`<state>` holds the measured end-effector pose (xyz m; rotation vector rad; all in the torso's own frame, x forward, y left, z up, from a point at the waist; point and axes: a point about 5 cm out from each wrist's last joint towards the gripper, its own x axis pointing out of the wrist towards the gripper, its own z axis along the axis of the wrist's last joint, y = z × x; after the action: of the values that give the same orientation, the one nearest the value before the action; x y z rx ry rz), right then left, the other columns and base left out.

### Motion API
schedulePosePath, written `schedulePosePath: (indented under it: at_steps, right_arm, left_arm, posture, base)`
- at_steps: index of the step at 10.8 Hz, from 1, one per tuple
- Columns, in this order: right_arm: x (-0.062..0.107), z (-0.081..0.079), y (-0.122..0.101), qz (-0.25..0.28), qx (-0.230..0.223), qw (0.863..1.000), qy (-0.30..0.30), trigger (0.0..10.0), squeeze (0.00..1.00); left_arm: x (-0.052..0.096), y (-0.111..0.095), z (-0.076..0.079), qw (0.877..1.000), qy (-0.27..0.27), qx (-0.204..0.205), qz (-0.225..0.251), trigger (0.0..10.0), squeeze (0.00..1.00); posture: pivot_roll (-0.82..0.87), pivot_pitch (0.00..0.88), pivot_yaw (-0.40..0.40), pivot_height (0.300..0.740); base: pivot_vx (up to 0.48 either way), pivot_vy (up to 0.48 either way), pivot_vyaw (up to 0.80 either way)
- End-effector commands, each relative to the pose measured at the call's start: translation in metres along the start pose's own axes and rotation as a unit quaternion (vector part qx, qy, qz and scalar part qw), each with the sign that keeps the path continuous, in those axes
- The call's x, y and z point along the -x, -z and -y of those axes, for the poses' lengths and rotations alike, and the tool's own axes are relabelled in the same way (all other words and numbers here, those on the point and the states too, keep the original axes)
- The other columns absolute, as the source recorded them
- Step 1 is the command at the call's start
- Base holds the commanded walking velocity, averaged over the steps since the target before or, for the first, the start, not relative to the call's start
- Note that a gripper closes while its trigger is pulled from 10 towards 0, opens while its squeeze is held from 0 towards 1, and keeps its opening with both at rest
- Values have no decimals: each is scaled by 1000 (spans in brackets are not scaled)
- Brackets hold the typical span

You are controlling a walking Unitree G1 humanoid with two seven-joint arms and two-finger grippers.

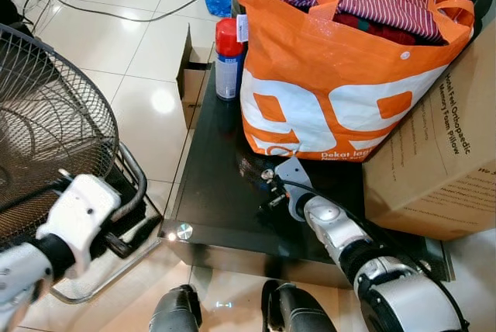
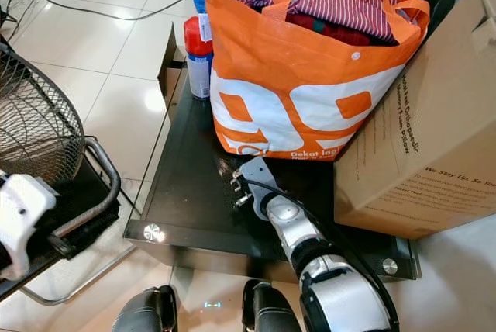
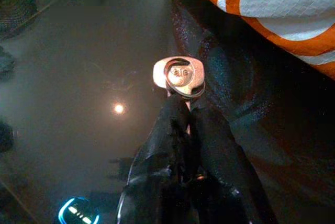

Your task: Hang keys on a hook

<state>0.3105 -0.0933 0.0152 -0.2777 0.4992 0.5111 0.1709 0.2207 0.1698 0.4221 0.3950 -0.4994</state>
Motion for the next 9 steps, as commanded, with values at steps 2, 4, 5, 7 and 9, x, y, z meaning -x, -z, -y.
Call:
schedulePosePath:
  at_steps: [2, 4, 5, 7, 9]
  right_arm:
    - [16, -8, 55, -77, -35, 996, -18, 0, 0]
    - [31, -6, 72, -61, -51, 997, -18, 0, 0]
    - [47, -7, 87, -54, -54, 997, -18, 0, 0]
    - [66, -9, 91, -40, -57, 997, -19, 0, 0]
    - [73, -15, 81, -11, -57, 998, -39, 0, 0]
  left_arm:
    - [-5, 11, 14, 999, 38, 9, -18, 10000, 4]
    - [-19, 22, 19, 998, 54, 24, -23, 10000, 8]
    - [-30, 28, 22, 997, 69, 28, -23, 10000, 8]
    - [-38, 27, 24, 996, 79, 27, -17, 10000, 8]
    - [-48, 26, 25, 996, 87, 24, -6, 10000, 4]
  posture:
    - [51, 195, -95, 732]
    - [4, 146, -106, 732]
    - [-28, 117, -104, 732]
    - [-44, 83, -98, 732]
    - [-55, 69, -91, 732]
  base:
    - [0, 0, 0]
    - [0, 0, 0]
    - [0, 0, 0]
    - [0, 0, 0]
    - [0, 0, 0]
